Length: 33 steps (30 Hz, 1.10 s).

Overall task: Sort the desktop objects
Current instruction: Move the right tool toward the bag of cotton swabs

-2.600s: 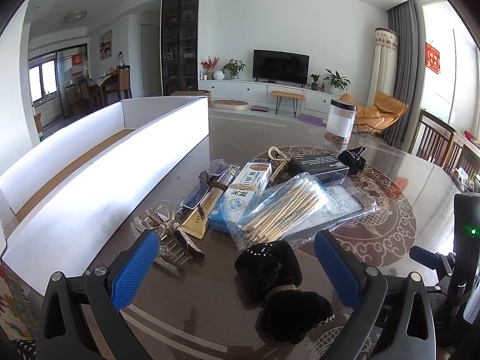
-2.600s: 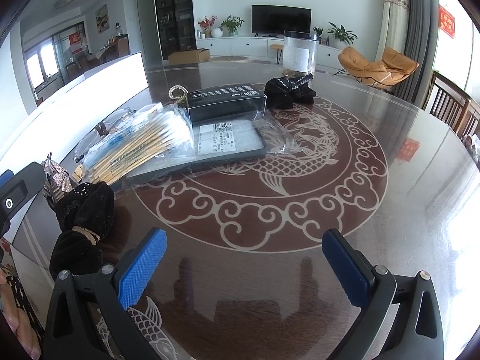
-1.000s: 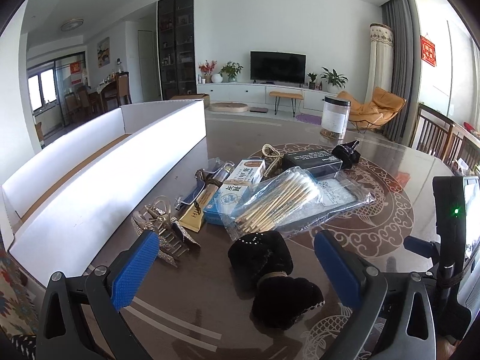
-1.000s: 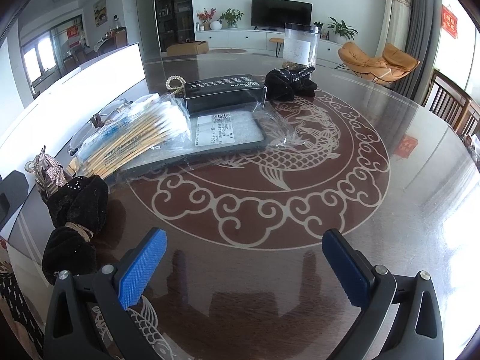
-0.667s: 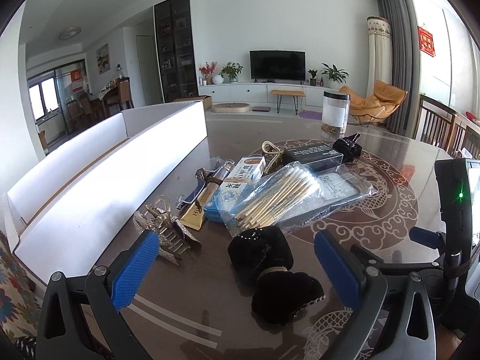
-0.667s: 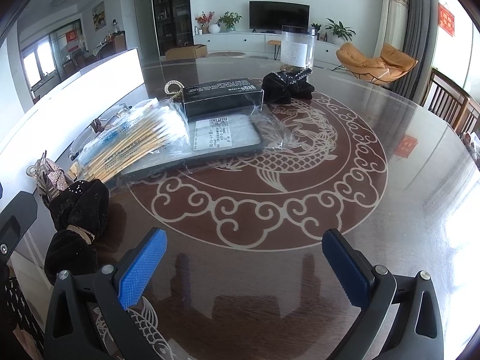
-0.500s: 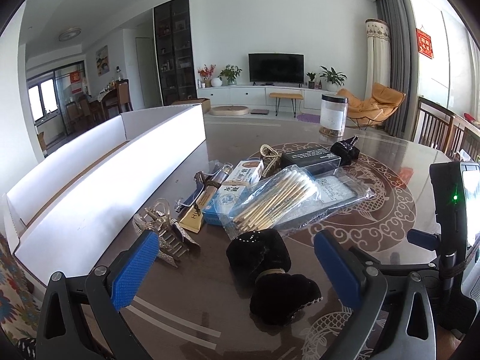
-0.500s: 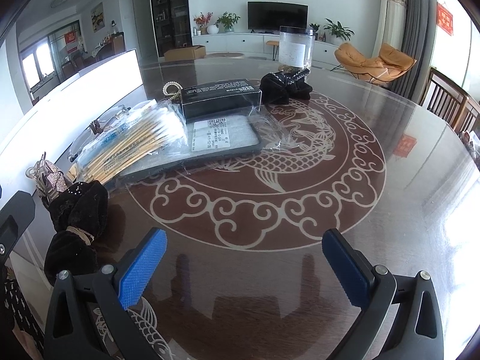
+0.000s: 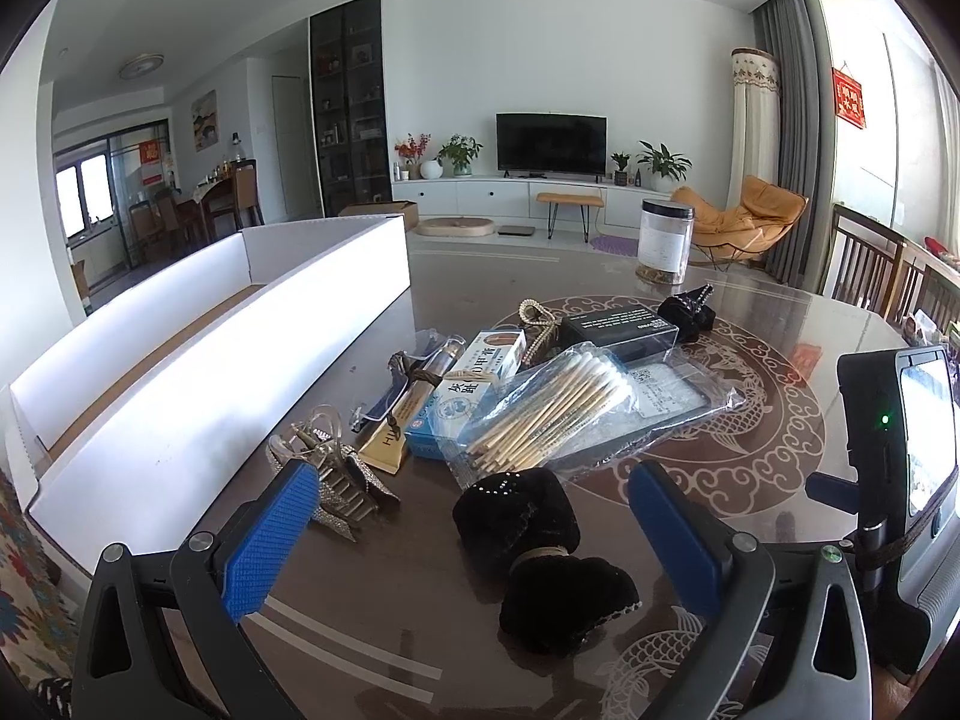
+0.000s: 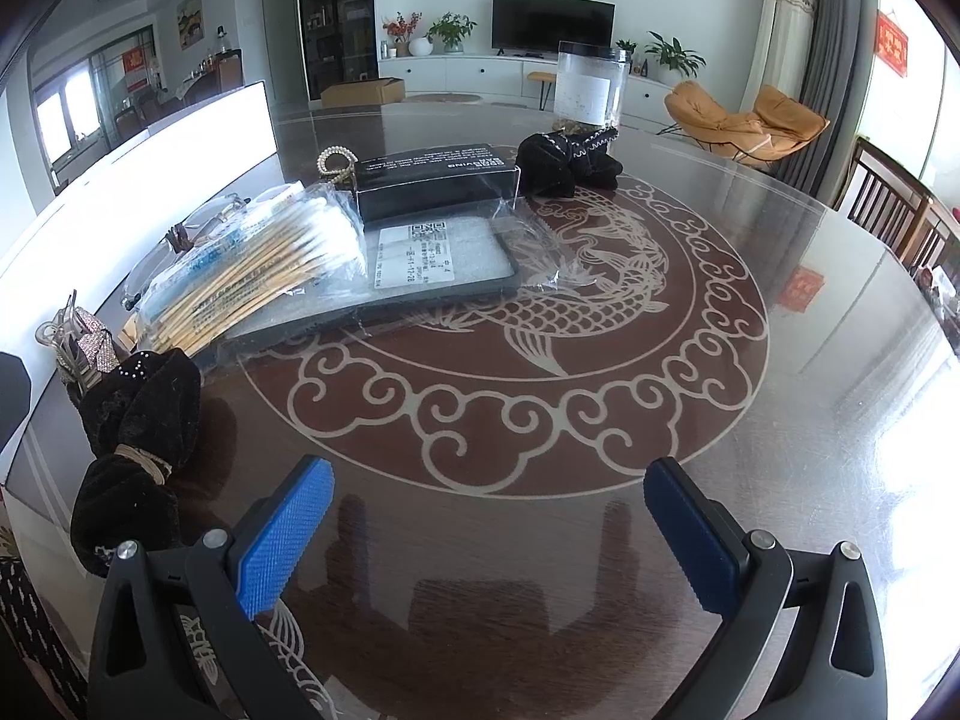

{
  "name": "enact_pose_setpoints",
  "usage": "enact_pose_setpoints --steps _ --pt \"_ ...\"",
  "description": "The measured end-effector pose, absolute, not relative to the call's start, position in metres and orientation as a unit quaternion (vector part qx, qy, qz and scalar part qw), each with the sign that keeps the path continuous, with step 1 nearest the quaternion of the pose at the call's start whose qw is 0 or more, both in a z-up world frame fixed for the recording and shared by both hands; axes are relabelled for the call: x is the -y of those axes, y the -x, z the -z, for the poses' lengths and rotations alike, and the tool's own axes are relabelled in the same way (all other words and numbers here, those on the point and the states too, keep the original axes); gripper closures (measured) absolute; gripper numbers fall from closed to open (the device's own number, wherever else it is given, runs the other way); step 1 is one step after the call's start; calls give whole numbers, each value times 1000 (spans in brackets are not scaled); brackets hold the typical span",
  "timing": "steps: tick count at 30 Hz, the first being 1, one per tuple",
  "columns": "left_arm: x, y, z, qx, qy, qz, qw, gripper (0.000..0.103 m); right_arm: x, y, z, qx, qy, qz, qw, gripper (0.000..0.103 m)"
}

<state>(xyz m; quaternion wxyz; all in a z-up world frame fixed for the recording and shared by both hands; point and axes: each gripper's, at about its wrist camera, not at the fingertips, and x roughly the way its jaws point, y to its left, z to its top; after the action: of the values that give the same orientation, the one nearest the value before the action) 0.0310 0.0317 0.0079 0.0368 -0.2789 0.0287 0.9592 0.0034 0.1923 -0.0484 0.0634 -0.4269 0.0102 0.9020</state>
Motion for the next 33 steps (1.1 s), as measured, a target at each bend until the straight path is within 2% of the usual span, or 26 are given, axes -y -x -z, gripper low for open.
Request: enact_pose_setpoints --steps 33 --pt "-32 -31 -7 -36 283 -958 32 0 -192 -6 46 -14 423 -904 61 0"
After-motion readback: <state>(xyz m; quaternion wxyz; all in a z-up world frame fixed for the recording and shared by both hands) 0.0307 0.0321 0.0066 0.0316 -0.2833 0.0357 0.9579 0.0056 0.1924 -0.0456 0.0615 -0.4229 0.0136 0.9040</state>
